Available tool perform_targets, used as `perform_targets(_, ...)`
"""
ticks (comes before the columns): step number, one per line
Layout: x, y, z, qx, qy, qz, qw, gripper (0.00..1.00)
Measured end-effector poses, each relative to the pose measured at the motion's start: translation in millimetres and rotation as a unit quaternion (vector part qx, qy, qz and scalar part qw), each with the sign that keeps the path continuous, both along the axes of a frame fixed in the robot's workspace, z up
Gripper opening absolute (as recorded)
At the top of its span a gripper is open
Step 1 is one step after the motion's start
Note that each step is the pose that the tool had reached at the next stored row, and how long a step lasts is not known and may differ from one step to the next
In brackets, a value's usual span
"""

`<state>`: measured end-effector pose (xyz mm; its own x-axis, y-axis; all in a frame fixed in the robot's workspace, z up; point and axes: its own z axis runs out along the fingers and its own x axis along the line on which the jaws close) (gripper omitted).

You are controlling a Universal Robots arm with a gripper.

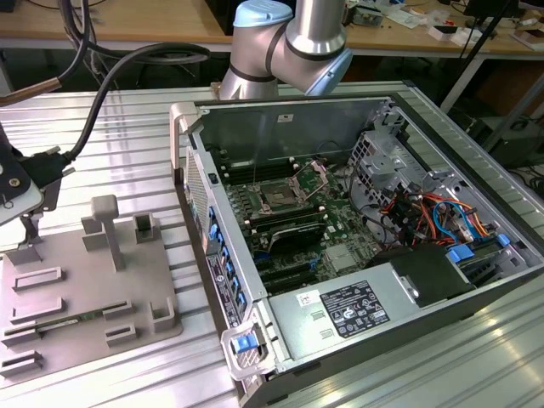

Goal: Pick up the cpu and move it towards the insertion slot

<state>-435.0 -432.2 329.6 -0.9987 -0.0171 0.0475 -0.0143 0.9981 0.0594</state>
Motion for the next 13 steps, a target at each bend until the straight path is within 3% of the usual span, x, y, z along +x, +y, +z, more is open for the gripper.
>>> perform_targets(5,0.1,0.0,1.4,0.0,-0.0001,0.0,1.0,0.55)
perform_targets(13,13.8,0.0,1.4,0.0,0.0,0.0,1.0,0.55)
